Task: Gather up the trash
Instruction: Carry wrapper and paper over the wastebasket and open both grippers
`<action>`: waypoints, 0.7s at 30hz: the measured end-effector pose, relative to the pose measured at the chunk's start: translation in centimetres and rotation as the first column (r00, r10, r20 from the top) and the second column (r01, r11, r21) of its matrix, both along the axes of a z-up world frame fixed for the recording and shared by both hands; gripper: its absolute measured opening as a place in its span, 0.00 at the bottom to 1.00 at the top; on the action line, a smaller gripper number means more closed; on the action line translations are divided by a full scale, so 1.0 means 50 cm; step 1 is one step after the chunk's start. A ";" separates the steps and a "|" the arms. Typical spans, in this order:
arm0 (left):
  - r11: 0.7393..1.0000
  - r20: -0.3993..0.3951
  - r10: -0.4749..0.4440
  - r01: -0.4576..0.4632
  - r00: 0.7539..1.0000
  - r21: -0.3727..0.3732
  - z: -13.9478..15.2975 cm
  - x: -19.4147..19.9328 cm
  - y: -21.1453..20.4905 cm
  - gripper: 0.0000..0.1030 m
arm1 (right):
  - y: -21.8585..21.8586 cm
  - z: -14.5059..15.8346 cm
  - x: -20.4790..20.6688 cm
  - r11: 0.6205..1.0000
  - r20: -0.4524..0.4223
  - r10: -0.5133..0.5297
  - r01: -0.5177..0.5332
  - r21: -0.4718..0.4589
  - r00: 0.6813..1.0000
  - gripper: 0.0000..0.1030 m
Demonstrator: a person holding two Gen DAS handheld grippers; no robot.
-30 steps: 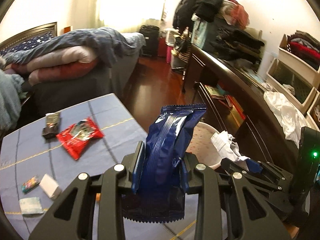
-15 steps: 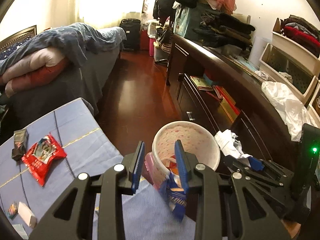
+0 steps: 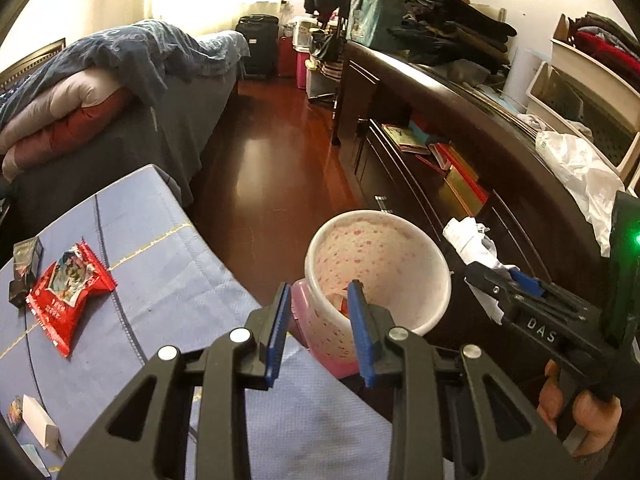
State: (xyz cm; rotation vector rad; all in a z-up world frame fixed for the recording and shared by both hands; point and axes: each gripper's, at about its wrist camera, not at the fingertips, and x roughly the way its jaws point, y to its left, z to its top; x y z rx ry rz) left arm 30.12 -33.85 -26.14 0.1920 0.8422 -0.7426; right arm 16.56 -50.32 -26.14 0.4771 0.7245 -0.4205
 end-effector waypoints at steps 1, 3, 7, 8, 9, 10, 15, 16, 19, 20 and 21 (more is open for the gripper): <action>1.000 0.002 0.008 -0.008 1.000 0.001 0.000 0.002 0.007 0.30 | -0.001 -0.003 0.007 1.000 -0.002 0.007 -0.007 0.001 1.000 0.42; 1.000 0.001 0.028 -0.028 1.000 0.002 0.000 0.008 0.022 0.30 | -0.005 -0.011 0.022 1.000 -0.006 0.010 -0.010 -0.007 1.000 0.42; 0.997 -0.009 0.082 -0.082 0.997 0.005 -0.004 0.032 0.060 0.30 | -0.024 -0.033 0.068 1.000 -0.040 0.005 -0.006 -0.020 0.999 0.42; 0.996 -0.009 0.090 -0.090 0.996 0.006 -0.005 0.036 0.065 0.31 | -0.029 -0.040 0.080 1.000 -0.048 0.003 -0.004 -0.021 0.999 0.42; 0.994 -0.011 0.106 -0.106 0.994 0.008 -0.007 0.047 0.077 0.31 | -0.034 -0.046 0.090 1.000 -0.054 0.000 -0.001 -0.022 0.999 0.43; 0.994 -0.012 0.113 -0.113 0.994 0.008 -0.007 0.052 0.082 0.31 | -0.038 -0.052 0.101 1.000 -0.063 -0.004 0.003 -0.023 0.998 0.45; 0.989 -0.018 0.146 -0.145 0.989 0.012 -0.015 0.086 0.106 0.32 | -0.046 -0.068 0.125 0.999 -0.077 -0.011 0.008 -0.039 0.997 0.56; 0.989 -0.020 0.150 -0.150 0.988 0.016 -0.018 0.091 0.110 0.32 | -0.046 -0.071 0.128 0.999 -0.080 -0.014 0.011 -0.047 0.997 0.56; 0.986 -0.022 0.166 -0.165 0.986 0.017 -0.025 0.102 0.118 0.36 | -0.047 -0.078 0.132 0.999 -0.091 -0.018 0.014 -0.051 0.996 0.59; 0.986 -0.023 0.168 -0.168 0.985 0.015 -0.026 0.104 0.121 0.37 | -0.048 -0.080 0.132 0.999 -0.092 -0.021 0.016 -0.052 0.996 0.60; 0.985 -0.028 0.172 -0.171 0.985 0.008 -0.027 0.106 0.126 0.39 | -0.050 -0.081 0.133 0.999 -0.093 -0.021 0.016 -0.051 0.995 0.62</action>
